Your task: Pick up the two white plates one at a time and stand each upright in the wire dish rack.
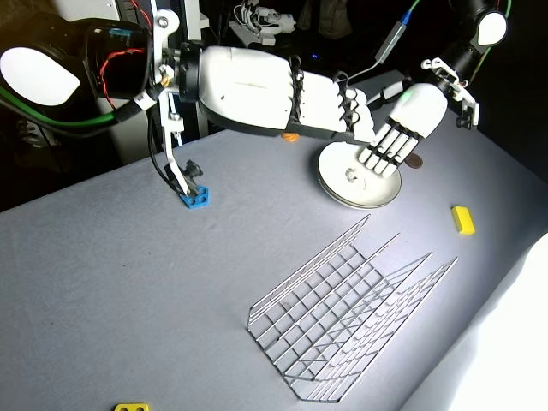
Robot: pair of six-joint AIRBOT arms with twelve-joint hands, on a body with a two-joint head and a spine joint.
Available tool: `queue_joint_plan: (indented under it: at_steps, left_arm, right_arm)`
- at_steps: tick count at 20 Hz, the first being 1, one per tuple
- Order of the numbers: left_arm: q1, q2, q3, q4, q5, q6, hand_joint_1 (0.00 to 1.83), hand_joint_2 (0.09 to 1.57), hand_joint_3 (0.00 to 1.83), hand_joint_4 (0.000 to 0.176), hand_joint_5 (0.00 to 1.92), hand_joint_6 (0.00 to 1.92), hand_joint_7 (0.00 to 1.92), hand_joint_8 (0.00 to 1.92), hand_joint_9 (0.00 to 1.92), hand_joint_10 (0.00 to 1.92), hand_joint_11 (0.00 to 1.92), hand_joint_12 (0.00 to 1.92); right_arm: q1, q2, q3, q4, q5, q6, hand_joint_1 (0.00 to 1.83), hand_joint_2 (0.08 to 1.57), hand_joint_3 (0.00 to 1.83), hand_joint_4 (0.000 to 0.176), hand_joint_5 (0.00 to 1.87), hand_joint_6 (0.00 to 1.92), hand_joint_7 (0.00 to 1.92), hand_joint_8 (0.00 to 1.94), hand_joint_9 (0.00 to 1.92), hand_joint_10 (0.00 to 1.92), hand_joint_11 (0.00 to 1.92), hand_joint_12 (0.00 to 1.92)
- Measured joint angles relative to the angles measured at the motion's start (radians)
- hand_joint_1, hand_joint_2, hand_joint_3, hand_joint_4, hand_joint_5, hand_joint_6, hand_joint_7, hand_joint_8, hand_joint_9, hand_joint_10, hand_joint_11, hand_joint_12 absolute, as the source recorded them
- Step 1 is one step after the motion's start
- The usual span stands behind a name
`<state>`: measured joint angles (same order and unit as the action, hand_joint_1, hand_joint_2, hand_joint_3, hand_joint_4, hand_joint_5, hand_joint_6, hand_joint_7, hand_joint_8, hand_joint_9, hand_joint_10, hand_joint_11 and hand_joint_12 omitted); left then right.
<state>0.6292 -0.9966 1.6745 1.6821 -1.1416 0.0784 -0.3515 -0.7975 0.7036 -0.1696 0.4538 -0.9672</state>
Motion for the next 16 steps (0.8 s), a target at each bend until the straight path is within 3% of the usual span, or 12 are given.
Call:
queue_joint_plan:
  at_steps: [1,3,4,7,9,10,11,12,16]
  left_arm:
    - [0.002,0.0,0.002,0.0,0.0,0.0,0.0,0.97,0.01,0.0,0.0,0.0,0.0,0.0,0.0,0.0,0.0,0.0]
    - [0.011,-0.001,0.003,-0.009,-0.001,0.002,0.0,0.97,0.01,0.0,0.0,0.0,0.0,0.0,0.0,0.0,0.0,0.0]
    - [0.017,-0.002,0.006,-0.014,-0.005,0.002,0.0,0.97,0.01,0.0,0.0,0.0,0.0,0.0,0.0,0.0,0.0,0.0]
    - [0.022,-0.003,0.01,-0.017,-0.007,0.004,0.0,0.97,0.01,0.0,0.0,0.0,0.0,0.0,0.0,0.0,0.0,0.0]
    - [0.024,-0.004,0.01,-0.016,-0.008,0.004,0.0,0.97,0.01,0.0,0.0,0.0,0.0,0.0,0.0,0.0,0.0,0.0]
    - [0.024,-0.005,0.01,-0.017,-0.008,0.004,0.0,0.99,0.01,0.0,0.0,0.0,0.0,0.0,0.0,0.0,0.0,0.0]
    - [0.024,-0.005,0.006,-0.018,-0.006,0.004,0.0,0.98,0.01,0.0,0.0,0.0,0.0,0.0,0.0,0.0,0.0,0.0]
    - [0.025,-0.005,0.003,-0.019,-0.005,0.004,0.0,0.98,0.01,0.0,0.0,0.0,0.0,0.0,0.0,0.0,0.0,0.0]
    - [0.037,-0.01,-0.027,-0.032,0.014,0.01,0.0,0.97,0.01,0.0,0.0,0.0,0.0,0.0,0.0,0.0,0.0,0.0]
  right_arm:
    - [0.0,-0.009,0.002,0.0,-0.011,-0.025,0.03,1.04,0.0,0.0,0.0,0.0,0.0,0.0,0.0,0.0,0.0,0.0]
    - [0.0,-0.036,0.004,0.003,-0.031,-0.12,0.4,0.89,0.0,0.0,0.0,0.0,0.0,0.0,0.0,0.0,0.0,0.0]
    - [-0.002,-0.046,0.006,0.001,-0.032,-0.154,0.48,0.84,0.0,0.0,0.0,0.0,0.0,0.0,0.0,0.0,0.0,0.0]
    - [-0.022,-0.077,0.014,0.0,-0.027,-0.186,0.55,0.8,0.0,0.0,0.0,0.0,0.0,0.0,0.0,0.0,0.0,0.0]
    - [-0.013,-0.094,0.026,-0.001,-0.022,-0.177,0.55,0.8,0.0,0.0,0.0,0.0,0.0,0.0,0.0,0.0,0.0,0.0]
    - [0.006,-0.112,0.043,-0.023,-0.033,-0.112,0.77,0.81,0.0,0.0,0.0,0.0,0.0,0.0,0.0,0.0,0.0,0.0]
    - [0.021,-0.131,0.073,-0.084,-0.042,-0.018,0.83,0.82,0.0,0.0,0.0,0.0,0.0,0.0,0.0,0.0,0.0,0.0]
    - [0.024,-0.138,0.081,-0.089,-0.047,-0.003,0.86,0.85,0.0,0.0,0.0,0.0,0.0,0.0,0.0,0.0,0.0,0.0]
    - [0.024,-0.188,0.109,-0.14,-0.132,0.004,0.8,0.92,0.03,0.0,0.0,0.0,0.0,0.0,0.0,0.0,0.0,0.0]
